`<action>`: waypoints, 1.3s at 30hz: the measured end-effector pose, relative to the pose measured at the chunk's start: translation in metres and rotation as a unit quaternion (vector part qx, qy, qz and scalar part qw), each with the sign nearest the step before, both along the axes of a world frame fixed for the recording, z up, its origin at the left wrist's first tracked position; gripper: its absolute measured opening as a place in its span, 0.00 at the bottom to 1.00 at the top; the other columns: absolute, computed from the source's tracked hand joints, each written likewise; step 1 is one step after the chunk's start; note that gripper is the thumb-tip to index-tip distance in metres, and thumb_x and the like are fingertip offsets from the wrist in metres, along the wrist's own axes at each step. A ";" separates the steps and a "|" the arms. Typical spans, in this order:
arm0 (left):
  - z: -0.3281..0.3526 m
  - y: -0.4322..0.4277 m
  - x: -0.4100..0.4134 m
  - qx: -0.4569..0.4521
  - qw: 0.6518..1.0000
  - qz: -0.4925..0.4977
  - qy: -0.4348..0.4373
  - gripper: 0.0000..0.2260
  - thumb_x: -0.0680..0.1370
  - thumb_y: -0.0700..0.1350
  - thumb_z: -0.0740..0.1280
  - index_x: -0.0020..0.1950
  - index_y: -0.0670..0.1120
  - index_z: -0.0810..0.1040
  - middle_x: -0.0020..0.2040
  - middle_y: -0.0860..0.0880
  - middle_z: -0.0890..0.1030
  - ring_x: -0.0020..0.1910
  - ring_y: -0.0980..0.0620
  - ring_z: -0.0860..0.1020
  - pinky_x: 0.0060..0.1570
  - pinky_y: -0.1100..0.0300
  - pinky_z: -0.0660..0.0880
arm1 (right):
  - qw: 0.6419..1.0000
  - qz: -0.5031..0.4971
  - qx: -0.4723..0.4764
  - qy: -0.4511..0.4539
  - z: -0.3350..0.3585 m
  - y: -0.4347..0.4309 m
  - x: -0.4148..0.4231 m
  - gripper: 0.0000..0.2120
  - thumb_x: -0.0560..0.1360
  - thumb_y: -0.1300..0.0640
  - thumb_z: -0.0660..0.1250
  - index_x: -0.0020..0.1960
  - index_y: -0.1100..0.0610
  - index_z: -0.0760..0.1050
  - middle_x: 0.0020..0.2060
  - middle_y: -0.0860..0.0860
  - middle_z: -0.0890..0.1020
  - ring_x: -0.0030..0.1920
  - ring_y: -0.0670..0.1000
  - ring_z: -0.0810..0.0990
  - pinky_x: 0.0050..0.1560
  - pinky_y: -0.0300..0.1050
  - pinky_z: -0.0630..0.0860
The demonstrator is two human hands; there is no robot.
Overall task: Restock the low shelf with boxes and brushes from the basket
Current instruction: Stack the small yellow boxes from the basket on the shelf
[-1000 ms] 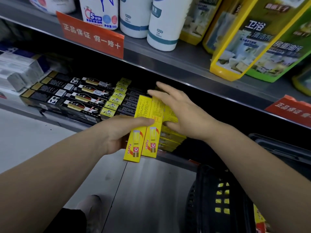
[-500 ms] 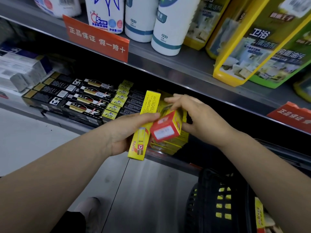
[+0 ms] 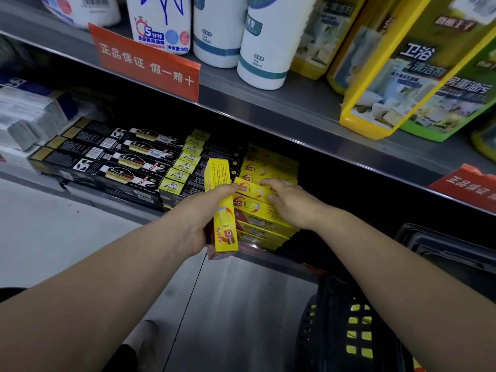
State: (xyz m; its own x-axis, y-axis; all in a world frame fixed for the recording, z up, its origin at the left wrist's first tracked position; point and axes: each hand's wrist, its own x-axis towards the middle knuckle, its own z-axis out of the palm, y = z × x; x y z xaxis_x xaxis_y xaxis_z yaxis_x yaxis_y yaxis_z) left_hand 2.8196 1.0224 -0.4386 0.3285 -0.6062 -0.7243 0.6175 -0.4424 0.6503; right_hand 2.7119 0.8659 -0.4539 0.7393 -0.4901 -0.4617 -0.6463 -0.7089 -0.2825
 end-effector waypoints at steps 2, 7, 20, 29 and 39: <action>-0.001 -0.001 0.001 0.006 1.000 0.007 0.001 0.16 0.74 0.55 0.69 0.55 0.45 0.79 0.50 0.41 0.84 0.47 0.42 0.82 0.47 0.50 0.77 | 1.000 0.003 0.026 -0.013 0.000 -0.003 -0.003 0.27 0.80 0.42 0.53 0.75 0.47 0.52 0.75 0.53 0.57 0.75 0.56 0.55 0.73 0.49 0.56; -0.002 -0.004 0.001 0.019 1.000 0.011 -0.002 0.16 0.73 0.54 0.69 0.54 0.45 0.80 0.50 0.41 0.84 0.44 0.43 0.82 0.41 0.54 0.77 | 0.998 0.020 0.015 0.052 0.004 -0.008 -0.013 0.46 0.68 0.42 0.72 0.76 0.45 0.47 0.74 0.54 0.56 0.73 0.58 0.57 0.71 0.49 0.61; 0.009 -0.002 0.004 0.012 0.993 -0.053 -0.108 0.36 0.57 0.59 0.76 0.58 0.41 0.75 0.52 0.41 0.82 0.53 0.42 0.80 0.54 0.46 0.76 | 0.984 0.099 -0.054 -0.136 0.039 0.016 -0.007 0.50 0.66 0.47 0.76 0.75 0.37 0.44 0.75 0.48 0.51 0.74 0.54 0.53 0.72 0.51 0.58; 0.013 -0.009 0.016 -0.044 0.942 -0.091 -0.321 0.23 0.75 0.65 0.56 0.53 0.50 0.78 0.47 0.51 0.82 0.42 0.56 0.79 0.44 0.60 0.75 | 0.979 0.068 -0.031 -0.192 0.063 0.002 -0.029 0.17 0.71 0.48 0.71 0.54 0.50 0.68 0.45 0.49 0.77 0.45 0.49 0.75 0.44 0.44 0.70; -0.018 -0.007 -0.004 -0.007 0.746 -0.384 -0.544 0.28 0.76 0.50 0.67 0.74 0.51 0.61 0.74 0.51 0.59 0.69 0.49 0.65 0.65 0.58 0.64 | 0.993 -0.096 0.005 -0.062 0.012 -0.047 -0.017 0.21 0.81 0.50 0.56 0.73 0.50 0.59 0.61 0.57 0.74 0.50 0.52 0.75 0.45 0.39 0.68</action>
